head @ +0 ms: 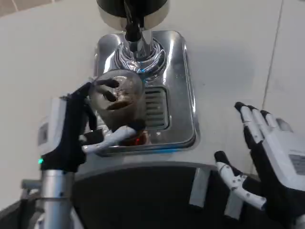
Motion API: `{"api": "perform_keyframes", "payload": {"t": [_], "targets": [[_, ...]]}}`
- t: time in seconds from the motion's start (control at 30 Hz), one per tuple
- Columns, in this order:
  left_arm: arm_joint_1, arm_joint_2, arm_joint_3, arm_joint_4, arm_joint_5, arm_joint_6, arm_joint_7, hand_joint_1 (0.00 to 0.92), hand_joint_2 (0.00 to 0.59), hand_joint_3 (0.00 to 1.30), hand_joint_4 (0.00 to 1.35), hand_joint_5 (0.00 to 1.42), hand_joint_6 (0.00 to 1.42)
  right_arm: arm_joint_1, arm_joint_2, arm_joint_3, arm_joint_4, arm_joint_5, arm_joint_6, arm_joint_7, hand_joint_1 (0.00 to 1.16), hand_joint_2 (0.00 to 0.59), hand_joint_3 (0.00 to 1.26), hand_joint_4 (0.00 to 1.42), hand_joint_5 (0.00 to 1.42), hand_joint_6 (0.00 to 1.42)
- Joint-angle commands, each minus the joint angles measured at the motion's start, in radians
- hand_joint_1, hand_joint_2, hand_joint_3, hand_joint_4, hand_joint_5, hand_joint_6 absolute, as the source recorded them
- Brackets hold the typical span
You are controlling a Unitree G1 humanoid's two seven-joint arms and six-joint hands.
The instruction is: Grasp the cup under the faucet to collect the drink, then remove the cup.
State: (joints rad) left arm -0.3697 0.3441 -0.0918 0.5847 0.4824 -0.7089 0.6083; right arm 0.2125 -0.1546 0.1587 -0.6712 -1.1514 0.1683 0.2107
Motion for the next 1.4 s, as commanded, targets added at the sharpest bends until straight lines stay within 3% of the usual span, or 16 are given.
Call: {"api": "perform_keyframes", "payload": {"t": [0.03, 0.23, 0.43, 0.67, 0.77, 0.9, 1.07, 1.4], "targets": [[0.096, 0.036, 0.052, -0.149, -0.028, -0.053, -0.035, 0.794, 0.000, 1.14, 1.16, 1.24, 1.42, 0.017, -0.027, 0.022, -0.032, -0.019, -0.045, -0.023, 0.23, 0.501, 0.00, 0.00, 0.00, 0.00], [0.206, 0.049, 0.089, -0.274, -0.038, -0.075, -0.103, 0.794, 0.000, 1.14, 1.16, 1.24, 1.42, 0.044, -0.074, 0.029, -0.064, -0.030, -0.114, -0.039, 0.22, 0.524, 0.00, 0.00, 0.00, 0.00], [0.320, 0.061, 0.118, -0.387, -0.040, -0.121, -0.167, 0.794, 0.000, 1.14, 1.16, 1.24, 1.42, 0.096, -0.133, -0.001, -0.072, 0.002, -0.200, -0.086, 0.22, 0.529, 0.00, 0.00, 0.00, 0.00], [0.415, 0.058, 0.160, -0.507, -0.033, -0.171, -0.229, 0.794, 0.000, 1.14, 1.15, 1.23, 1.42, 0.158, -0.171, -0.007, -0.070, -0.001, -0.294, -0.181, 0.20, 0.549, 0.00, 0.00, 0.00, 0.00], [0.452, 0.035, 0.165, -0.573, -0.017, -0.173, -0.243, 0.794, 0.000, 1.13, 1.15, 1.23, 1.42, 0.184, -0.184, -0.005, -0.068, -0.002, -0.325, -0.207, 0.20, 0.549, 0.00, 0.00, 0.00, 0.00], [0.496, 0.021, 0.165, -0.636, -0.003, -0.194, -0.264, 0.794, 0.000, 1.13, 1.15, 1.23, 1.42, 0.204, -0.181, 0.000, -0.055, -0.006, -0.353, -0.240, 0.19, 0.552, 0.00, 0.00, 0.00, 0.00], [0.558, 0.036, 0.181, -0.652, -0.016, -0.248, -0.295, 0.794, 0.000, 1.13, 1.15, 1.23, 1.42, 0.235, -0.182, -0.003, -0.046, -0.012, -0.381, -0.297, 0.18, 0.569, 0.00, 0.00, 0.00, 0.00], [0.624, 0.024, 0.205, -0.645, -0.024, -0.335, -0.340, 0.794, 0.000, 1.12, 1.15, 1.23, 1.42, 0.259, -0.145, 0.021, -0.099, -0.033, -0.391, -0.300, 0.17, 0.571, 0.00, 0.00, 0.00, 0.00]]}}
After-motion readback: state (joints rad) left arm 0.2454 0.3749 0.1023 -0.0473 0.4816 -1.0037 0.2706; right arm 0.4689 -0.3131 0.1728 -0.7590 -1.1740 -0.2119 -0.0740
